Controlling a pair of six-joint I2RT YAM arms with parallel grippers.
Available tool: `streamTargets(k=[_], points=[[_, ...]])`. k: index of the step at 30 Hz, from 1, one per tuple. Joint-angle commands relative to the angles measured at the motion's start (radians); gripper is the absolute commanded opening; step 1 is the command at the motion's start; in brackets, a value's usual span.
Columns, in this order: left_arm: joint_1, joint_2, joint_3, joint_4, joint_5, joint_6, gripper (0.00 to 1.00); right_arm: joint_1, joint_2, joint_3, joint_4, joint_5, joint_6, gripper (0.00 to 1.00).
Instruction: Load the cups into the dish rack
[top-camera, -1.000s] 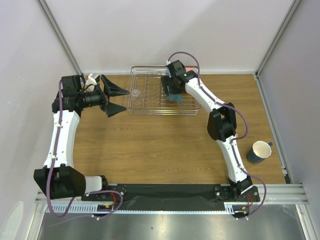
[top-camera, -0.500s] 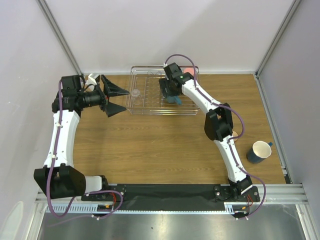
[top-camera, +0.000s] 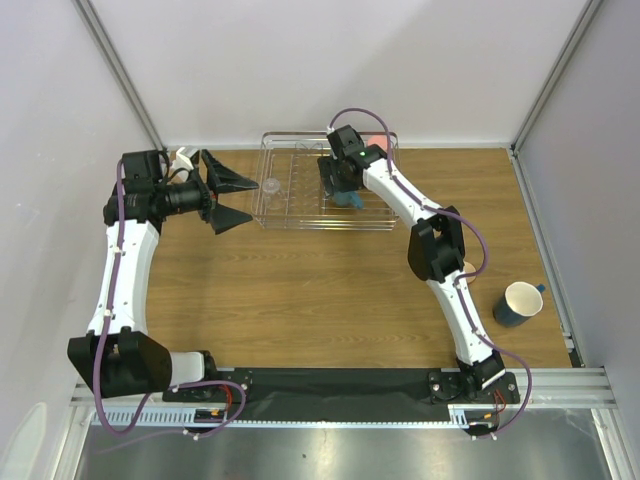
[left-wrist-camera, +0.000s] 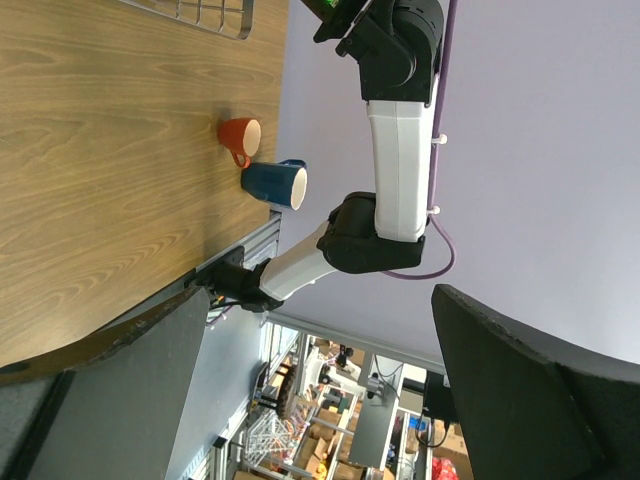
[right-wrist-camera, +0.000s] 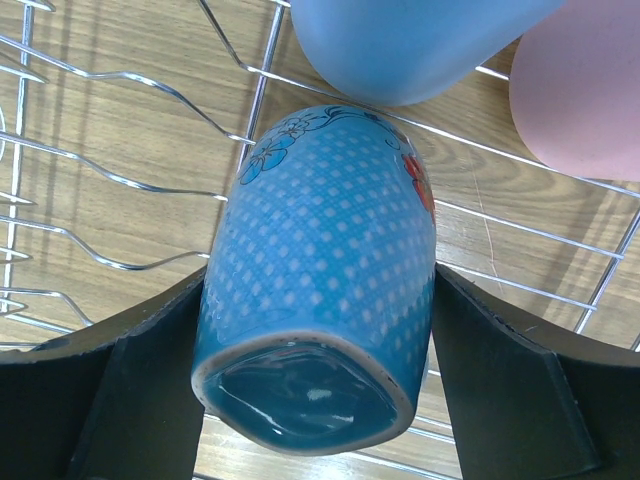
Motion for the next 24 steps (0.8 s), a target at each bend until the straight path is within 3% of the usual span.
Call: streamTargets(k=[1,11,17,24], points=[[0.011,-0.019,0.033,0.007,0.048,0.021,1.00,0.007,0.008,0.062,0.038,0.016,-0.014,0.22],[0.014,-0.022,0.029,0.018,0.053,0.014,1.00,0.007,0.020,0.064,0.031,0.018,-0.018,0.58],[0.017,-0.025,0.024,0.026,0.058,0.009,1.00,0.005,0.022,0.064,0.029,0.025,-0.015,0.73],[0.019,-0.024,0.023,0.033,0.062,0.004,1.00,0.007,0.031,0.068,0.032,0.027,-0.017,0.82]])
